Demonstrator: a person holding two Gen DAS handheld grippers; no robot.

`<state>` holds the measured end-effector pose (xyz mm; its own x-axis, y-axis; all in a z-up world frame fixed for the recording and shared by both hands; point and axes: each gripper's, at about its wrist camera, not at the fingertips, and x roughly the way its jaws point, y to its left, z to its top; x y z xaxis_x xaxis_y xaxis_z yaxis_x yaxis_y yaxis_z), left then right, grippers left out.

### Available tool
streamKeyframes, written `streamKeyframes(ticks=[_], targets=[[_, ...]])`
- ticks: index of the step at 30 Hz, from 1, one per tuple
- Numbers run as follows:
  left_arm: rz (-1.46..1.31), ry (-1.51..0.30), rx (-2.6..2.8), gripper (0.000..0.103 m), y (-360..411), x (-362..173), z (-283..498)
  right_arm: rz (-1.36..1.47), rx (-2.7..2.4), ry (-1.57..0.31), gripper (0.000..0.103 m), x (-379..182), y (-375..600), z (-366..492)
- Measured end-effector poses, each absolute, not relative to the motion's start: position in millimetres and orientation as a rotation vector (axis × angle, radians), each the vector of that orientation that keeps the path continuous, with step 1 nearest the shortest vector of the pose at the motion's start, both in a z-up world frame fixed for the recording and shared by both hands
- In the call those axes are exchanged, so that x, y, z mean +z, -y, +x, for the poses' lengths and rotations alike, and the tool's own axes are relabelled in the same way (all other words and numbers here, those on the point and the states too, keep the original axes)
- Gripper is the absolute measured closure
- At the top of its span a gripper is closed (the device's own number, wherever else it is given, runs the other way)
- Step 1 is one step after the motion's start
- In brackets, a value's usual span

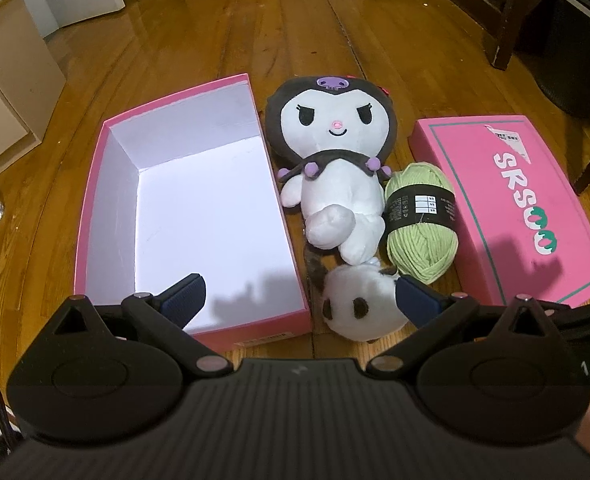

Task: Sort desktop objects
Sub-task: 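Move the right tool toward the small white panda plush, then close the right gripper on the white panda plush and lift it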

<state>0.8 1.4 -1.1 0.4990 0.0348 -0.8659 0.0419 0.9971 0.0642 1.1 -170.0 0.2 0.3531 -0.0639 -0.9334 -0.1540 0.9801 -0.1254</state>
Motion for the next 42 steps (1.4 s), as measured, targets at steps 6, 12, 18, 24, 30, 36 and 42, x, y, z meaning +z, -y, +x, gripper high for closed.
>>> streamKeyframes(ticks=[6,12,18,24,30,36,42], targets=[[0.057,-1.035,0.008,0.0,-13.1,-10.5,7.7,-0.228,0.066,-1.201,0.002,0.1,167.7,2.7],[0.04,-1.01,0.027,0.0,-23.7,-22.5,17.1,-0.273,0.174,-1.159,0.004,-5.1,155.2,25.7],[-0.064,-0.931,0.082,0.0,-61.3,-35.4,44.9,-0.261,0.351,-1.162,0.01,-25.3,138.2,65.3],[-0.108,-0.9,0.114,0.0,-80.5,-34.0,45.1,-0.109,0.402,-1.212,0.035,-51.5,143.4,91.2],[-0.131,-0.946,0.115,0.0,-80.9,-36.3,43.0,-0.073,0.595,-1.267,0.04,-55.0,130.5,76.5],[-0.156,-0.98,0.097,0.0,-80.0,-39.8,38.1,-0.17,0.694,-1.192,0.04,-68.0,105.4,40.2],[-0.181,-1.015,0.086,0.0,-83.8,-48.5,37.5,-0.311,0.658,-1.184,0.035,-84.9,83.3,31.4]])
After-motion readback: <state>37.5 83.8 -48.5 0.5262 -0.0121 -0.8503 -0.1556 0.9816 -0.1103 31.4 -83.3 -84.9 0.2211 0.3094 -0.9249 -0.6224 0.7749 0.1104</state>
